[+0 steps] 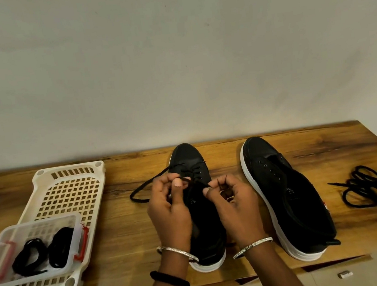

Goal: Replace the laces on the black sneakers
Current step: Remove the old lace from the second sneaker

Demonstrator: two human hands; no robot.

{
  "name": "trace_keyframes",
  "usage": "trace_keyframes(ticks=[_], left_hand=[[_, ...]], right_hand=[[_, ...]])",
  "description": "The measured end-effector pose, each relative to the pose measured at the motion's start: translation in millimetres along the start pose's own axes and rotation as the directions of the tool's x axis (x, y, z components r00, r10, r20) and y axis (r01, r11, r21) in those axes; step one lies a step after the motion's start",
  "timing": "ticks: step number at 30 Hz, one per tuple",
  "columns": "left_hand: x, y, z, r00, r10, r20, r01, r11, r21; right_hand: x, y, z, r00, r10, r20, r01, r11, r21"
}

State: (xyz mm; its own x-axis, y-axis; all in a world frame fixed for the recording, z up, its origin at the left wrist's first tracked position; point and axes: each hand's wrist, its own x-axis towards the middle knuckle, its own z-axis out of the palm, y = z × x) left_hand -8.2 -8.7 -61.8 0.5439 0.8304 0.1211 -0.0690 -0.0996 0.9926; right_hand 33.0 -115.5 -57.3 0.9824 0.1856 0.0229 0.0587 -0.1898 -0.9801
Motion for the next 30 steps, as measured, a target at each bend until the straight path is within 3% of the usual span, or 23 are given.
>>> trace_keyframes(ticks=[1,3,4,5,6,8,10,13,18,20,22,24,25,27,29,30], left_hand=[[4,1,0,0.986,-0.164,-0.037,0.156,0.975,-0.156],[11,1,-3,0.908,-0.417,-0.024,0.369,0.827,-0.423],[13,1,-6,0.885,-0.466,-0.01,0.408,0.785,-0.466],[14,2,-8,0.891,-0.454,-0.016,0.403,0.808,-0.43],[14,2,-10,0.926,-0.376,-0.041,0.345,0.884,-0.317],[12,5,-14,0.999,-0.038,-0.037,0.04,0.998,0.042],[11,5,-16,0.949,0.286,0.132,-0.314,0.884,0.346],[9,-1,-17,0.867,0.356,0.348,-0.497,0.664,0.558],[5,-5,-14,0.837,0.424,0.346,-0.545,0.583,0.603],[4,-3,-13,0.874,0.4,0.275,-0.484,0.676,0.556],[3,0,-9,0.94,0.301,0.16,-0.34,0.861,0.378],[5,5,-5,0.997,0.025,0.073,-0.028,0.999,0.036],[6,9,-3,0.987,-0.148,0.064,0.156,0.976,-0.151],[9,16,-4,0.905,-0.407,0.121,0.418,0.803,-0.425],[11,20,-7,0.851,-0.489,0.193,0.512,0.686,-0.517],[12,21,-8,0.852,-0.477,0.215,0.514,0.687,-0.514]], right_hand=[[0,0,0,1.0,0.002,0.004,-0.002,1.0,0.004],[0,0,0,1.0,0.003,0.012,-0.003,1.0,0.007],[0,1,0,1.0,0.003,0.015,-0.004,1.0,0.007],[0,1,0,1.0,0.005,0.016,-0.005,1.0,0.007],[0,1,0,1.0,0.006,0.017,-0.006,1.0,0.007],[1,1,-1,1.0,0.013,0.02,-0.013,1.0,0.012],[1,0,-1,1.0,0.021,0.022,-0.021,0.999,0.026],[2,0,-1,1.0,0.016,0.022,-0.017,1.0,0.025],[1,0,0,1.0,0.018,0.018,-0.018,1.0,0.015],[1,0,0,1.0,0.01,0.015,-0.01,1.0,0.012],[0,-1,0,1.0,-0.002,0.006,0.002,1.0,0.009],[1,-1,0,1.0,-0.01,0.002,0.01,1.0,0.009],[0,-2,0,1.0,-0.011,0.008,0.011,1.0,0.011],[0,-3,1,1.0,-0.01,0.019,0.01,1.0,0.017],[-1,-3,1,1.0,-0.007,0.019,0.007,1.0,0.02],[-1,-3,1,1.0,-0.004,0.017,0.004,1.0,0.022]])
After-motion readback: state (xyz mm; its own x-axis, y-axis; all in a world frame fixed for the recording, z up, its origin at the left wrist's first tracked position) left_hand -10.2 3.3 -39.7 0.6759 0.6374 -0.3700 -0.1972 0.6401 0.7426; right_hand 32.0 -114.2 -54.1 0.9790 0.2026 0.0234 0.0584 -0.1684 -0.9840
